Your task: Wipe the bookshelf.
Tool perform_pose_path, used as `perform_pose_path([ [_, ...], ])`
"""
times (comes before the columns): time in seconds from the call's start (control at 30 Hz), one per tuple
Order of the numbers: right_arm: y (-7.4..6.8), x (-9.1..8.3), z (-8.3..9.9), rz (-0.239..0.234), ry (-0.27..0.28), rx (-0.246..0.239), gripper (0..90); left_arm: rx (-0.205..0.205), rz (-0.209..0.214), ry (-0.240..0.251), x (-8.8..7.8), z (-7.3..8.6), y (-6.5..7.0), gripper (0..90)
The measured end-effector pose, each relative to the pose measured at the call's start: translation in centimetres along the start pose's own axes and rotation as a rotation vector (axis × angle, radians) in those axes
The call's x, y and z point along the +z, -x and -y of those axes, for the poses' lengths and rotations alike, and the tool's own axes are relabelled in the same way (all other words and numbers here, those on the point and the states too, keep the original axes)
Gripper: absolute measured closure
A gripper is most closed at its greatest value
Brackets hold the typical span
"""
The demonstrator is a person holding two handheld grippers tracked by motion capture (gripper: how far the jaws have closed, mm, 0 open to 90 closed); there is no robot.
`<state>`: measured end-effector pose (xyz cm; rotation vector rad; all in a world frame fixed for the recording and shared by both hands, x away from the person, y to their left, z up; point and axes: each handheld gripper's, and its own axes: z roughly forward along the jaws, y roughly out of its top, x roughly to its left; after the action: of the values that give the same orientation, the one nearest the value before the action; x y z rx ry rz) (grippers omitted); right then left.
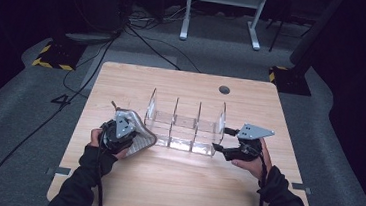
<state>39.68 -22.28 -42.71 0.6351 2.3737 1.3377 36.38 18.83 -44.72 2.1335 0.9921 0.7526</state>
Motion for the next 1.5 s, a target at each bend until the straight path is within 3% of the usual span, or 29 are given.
perform_pose_path([
  [0.07,0.0,0.1,-0.3,-0.021,0.022,-0.008,29.4,0.020,0.016,0.002,0.3,-0.2,0.1,62.5],
  [0.17,-0.3,0.3,-0.3,-0.041,0.001,-0.024,29.8,0.052,0.055,0.027,0.7,-0.4,0.5,62.9],
  [0.23,-0.5,0.2,0.0,-0.050,0.007,-0.033,31.1,0.074,0.039,0.019,0.7,-0.7,0.7,63.8],
  [0.43,-1.3,-0.9,0.5,-0.098,0.017,-0.054,33.8,0.047,0.043,0.029,0.9,-0.7,0.5,64.0],
  [0.57,-2.8,-1.9,0.8,-0.153,0.010,-0.109,41.7,0.007,0.059,0.033,1.6,-1.3,0.3,64.0],
  [0.63,-3.8,-2.4,1.0,-0.169,0.013,-0.129,42.5,0.005,0.044,0.031,2.0,-1.7,0.5,64.1],
  [0.67,-4.1,-2.5,1.1,-0.174,0.015,-0.134,43.3,-0.006,0.063,0.037,2.2,-2.0,0.6,63.9],
  [0.8,-4.8,-3.0,1.4,-0.167,0.030,-0.124,45.9,0.016,0.058,0.036,2.1,-2.3,1.4,63.3],
  [0.9,-5.0,-3.0,1.6,-0.162,0.039,-0.118,46.0,-0.011,0.086,0.060,1.1,-1.9,1.8,63.2],
  [0.93,-5.0,-3.0,1.6,-0.159,0.043,-0.112,46.0,-0.035,0.113,0.079,0.6,-1.6,2.0,63.2],
  [1.1,-5.7,-2.9,1.6,-0.125,0.049,-0.087,45.8,-0.011,0.201,0.115,-0.8,-1.1,4.6,63.5],
  [1.27,-6.6,-2.4,1.2,-0.118,0.045,-0.105,46.3,0.080,0.304,0.154,-1.4,-2.4,9.0,63.5],
  [1.37,-7.4,-2.1,0.9,-0.114,0.040,-0.113,47.0,0.108,0.339,0.163,-1.2,-3.2,10.8,63.3],
  [1.5,-7.9,-1.8,0.8,-0.111,0.048,-0.111,47.5,0.099,0.328,0.159,-0.9,-3.7,12.0,62.1],
])
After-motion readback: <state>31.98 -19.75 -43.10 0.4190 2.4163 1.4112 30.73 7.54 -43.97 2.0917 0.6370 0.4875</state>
